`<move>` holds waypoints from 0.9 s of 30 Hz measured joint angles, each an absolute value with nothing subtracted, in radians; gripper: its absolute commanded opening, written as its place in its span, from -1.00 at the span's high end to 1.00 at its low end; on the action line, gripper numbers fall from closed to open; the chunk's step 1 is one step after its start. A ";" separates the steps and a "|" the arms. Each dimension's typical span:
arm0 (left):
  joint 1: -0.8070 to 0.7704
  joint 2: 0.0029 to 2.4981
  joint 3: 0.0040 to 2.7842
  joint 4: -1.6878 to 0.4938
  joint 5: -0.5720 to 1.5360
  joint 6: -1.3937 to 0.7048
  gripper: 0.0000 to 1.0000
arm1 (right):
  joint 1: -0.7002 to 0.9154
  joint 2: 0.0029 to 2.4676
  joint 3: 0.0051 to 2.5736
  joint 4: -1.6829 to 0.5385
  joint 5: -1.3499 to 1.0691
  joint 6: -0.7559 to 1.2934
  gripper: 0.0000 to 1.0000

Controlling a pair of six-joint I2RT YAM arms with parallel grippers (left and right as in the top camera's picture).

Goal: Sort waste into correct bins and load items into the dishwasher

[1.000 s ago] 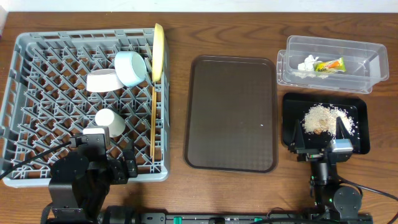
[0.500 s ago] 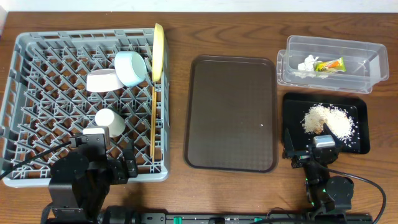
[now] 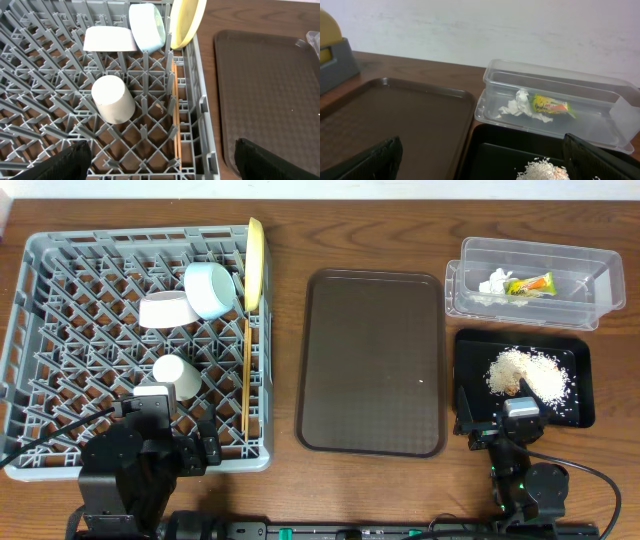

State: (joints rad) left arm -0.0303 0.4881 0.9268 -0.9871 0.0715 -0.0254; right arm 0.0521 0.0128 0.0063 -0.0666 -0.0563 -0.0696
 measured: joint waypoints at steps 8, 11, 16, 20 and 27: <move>-0.030 0.488 0.927 -0.987 0.072 -0.025 -0.86 | 0.052 0.013 0.006 -0.066 -0.057 -0.070 -0.99; -0.030 0.488 0.927 -0.987 0.072 -0.025 -0.86 | 0.052 0.013 0.006 -0.066 -0.057 -0.070 -0.98; -0.030 0.488 0.927 -0.987 0.072 -0.025 -0.86 | 0.052 0.013 0.006 -0.067 -0.057 -0.070 -0.98; -0.031 0.488 0.927 -1.009 0.073 -0.025 -0.86 | 0.052 0.013 0.006 -0.066 -0.057 -0.070 -0.98; -0.035 0.428 0.824 -0.894 0.075 -0.025 -0.86 | 0.052 0.013 0.006 -0.066 -0.057 -0.069 -0.99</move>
State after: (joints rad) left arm -0.0349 0.4278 0.8238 -0.8940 0.0753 -0.0254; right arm 0.0521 0.0128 0.0063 -0.0662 -0.0566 -0.0692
